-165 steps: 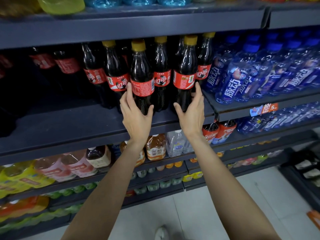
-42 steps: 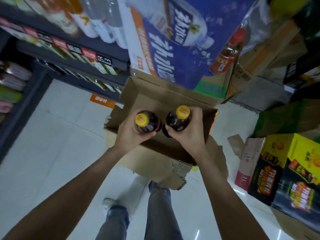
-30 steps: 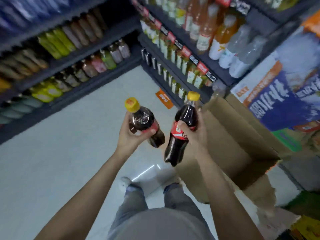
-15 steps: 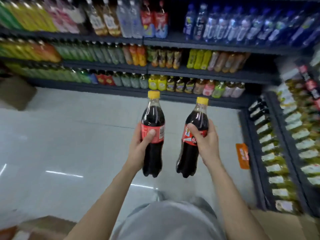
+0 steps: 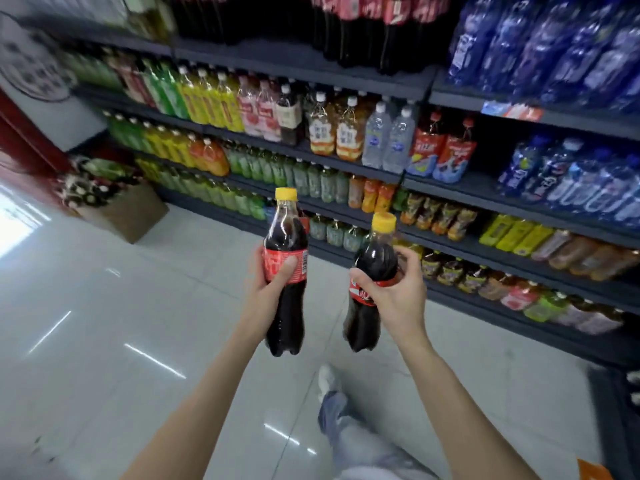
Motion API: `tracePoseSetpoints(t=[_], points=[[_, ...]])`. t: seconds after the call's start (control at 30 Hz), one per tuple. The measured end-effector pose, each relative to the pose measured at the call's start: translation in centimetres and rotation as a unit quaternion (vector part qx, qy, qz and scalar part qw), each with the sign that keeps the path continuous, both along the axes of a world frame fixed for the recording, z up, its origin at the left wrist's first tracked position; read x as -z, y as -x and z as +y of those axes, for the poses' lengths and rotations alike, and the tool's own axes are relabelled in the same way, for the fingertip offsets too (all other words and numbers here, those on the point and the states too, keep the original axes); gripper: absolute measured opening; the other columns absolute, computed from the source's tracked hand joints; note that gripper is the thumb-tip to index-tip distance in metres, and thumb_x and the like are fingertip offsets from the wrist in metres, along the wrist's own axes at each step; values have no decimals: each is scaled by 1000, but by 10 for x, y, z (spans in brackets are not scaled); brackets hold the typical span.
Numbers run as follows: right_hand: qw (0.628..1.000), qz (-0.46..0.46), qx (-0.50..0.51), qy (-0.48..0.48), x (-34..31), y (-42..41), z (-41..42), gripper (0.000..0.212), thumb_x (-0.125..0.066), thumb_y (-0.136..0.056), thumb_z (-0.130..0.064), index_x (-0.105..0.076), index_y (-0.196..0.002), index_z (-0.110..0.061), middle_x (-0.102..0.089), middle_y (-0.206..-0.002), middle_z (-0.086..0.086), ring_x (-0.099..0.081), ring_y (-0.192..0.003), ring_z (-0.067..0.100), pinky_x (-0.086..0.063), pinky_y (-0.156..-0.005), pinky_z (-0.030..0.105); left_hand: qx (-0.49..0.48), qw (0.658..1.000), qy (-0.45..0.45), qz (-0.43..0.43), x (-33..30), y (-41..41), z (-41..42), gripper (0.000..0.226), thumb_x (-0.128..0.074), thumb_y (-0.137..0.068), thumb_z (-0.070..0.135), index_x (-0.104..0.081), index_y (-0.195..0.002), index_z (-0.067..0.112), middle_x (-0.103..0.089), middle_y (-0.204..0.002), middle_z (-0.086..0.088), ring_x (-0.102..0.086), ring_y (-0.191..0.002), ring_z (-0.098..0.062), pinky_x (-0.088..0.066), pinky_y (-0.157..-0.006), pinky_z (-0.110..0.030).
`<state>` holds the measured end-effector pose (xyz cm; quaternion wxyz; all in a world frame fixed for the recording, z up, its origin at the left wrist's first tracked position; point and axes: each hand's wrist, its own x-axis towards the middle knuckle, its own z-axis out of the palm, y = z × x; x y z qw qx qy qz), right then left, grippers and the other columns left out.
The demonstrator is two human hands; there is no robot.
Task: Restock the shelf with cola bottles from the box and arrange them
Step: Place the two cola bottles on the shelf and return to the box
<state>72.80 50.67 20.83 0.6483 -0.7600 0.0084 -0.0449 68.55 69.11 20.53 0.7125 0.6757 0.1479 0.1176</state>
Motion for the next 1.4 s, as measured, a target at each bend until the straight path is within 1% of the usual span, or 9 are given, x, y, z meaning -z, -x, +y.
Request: tracePoseSetpoints(t=[0.13, 0.33, 0.57, 0.73, 0.83, 0.9, 1.07, 1.23, 1.4], points=[[999, -28, 4, -24, -14, -101, 51, 60, -87, -63, -24, -48, -108, -26, -58, -100, -20, -58, -93, -6, -43, -78, 8, -36, 996, -61, -50, -26, -92, 65, 59, -67, -83, 23, -38, -133, 14, -58, -117, 7, -60, -94, 10, -47, -79, -8], [995, -85, 34, -32, -53, -251, 130, 56, -85, -65, -29, -46, -105, -35, -59, -108, -13, -59, -101, 7, -44, -87, 18, -54, 987, -117, -91, -56, -223, 159, 62, -80, -68, 16, -49, -122, 14, -63, -113, 2, -63, -102, -2, -51, -86, -17], [981, -187, 52, -5, -84, -382, 219, 57, -81, -71, -20, -45, -114, -23, -53, -106, -21, -51, -93, -20, -37, -81, 1, -13, 976, -146, -161, -86, -384, 251, 69, -81, -71, 8, -44, -130, 8, -56, -120, -1, -55, -105, 12, -43, -85, -5], [962, -231, 145, 17, -104, -459, 284, 57, -81, -72, -26, -45, -117, -23, -52, -108, -20, -50, -98, -13, -36, -84, 3, 65, 958, -188, -206, -107, -513, 299, 70, -82, -69, 37, -44, -126, 26, -55, -127, 3, -52, -119, -8, -44, -103, -35], [946, -250, 199, 57, -115, -501, 315, 59, -81, -71, -33, -46, -118, -26, -49, -114, -9, -46, -106, 2, -30, -86, -1, 63, 951, -222, -208, -114, -576, 306, 71, -76, -65, 57, -42, -126, 43, -55, -128, 12, -50, -123, -12, -43, -102, -41], [938, -248, 229, 79, -119, -525, 329, 63, -81, -71, -37, -48, -122, -21, -49, -119, -2, -43, -111, 5, -28, -87, -2, 63, 951, -223, -203, -114, -610, 305, 70, -77, -68, 51, -44, -129, 37, -57, -128, 12, -51, -121, -12, -44, -100, -37], [919, -247, 293, 91, -122, -578, 344, 66, -80, -69, -44, -49, -122, -21, -55, -120, -3, -50, -116, 14, -39, -95, 20, 74, 959, -206, -182, -106, -685, 301, 83, -77, -66, 56, -44, -136, 27, -58, -132, 5, -53, -122, -13, -43, -103, -40], [913, -237, 317, 98, -122, -615, 350, 64, -82, -66, -42, -51, -119, -21, -55, -113, -10, -50, -112, 11, -32, -85, 0, 93, 951, -218, -200, -109, -729, 285, 79, -76, -66, 58, -48, -133, 27, -64, -123, 7, -58, -115, -11, -47, -98, -38], [903, -228, 341, 129, -122, -637, 350, 72, -80, -67, -47, -50, -124, -17, -56, -117, -5, -47, -112, 13, -30, -82, 4, 112, 951, -211, -195, -108, -760, 265, 78, -76, -69, 53, -46, -135, 22, -66, -116, 1, -62, -109, -17, -51, -92, -39]])
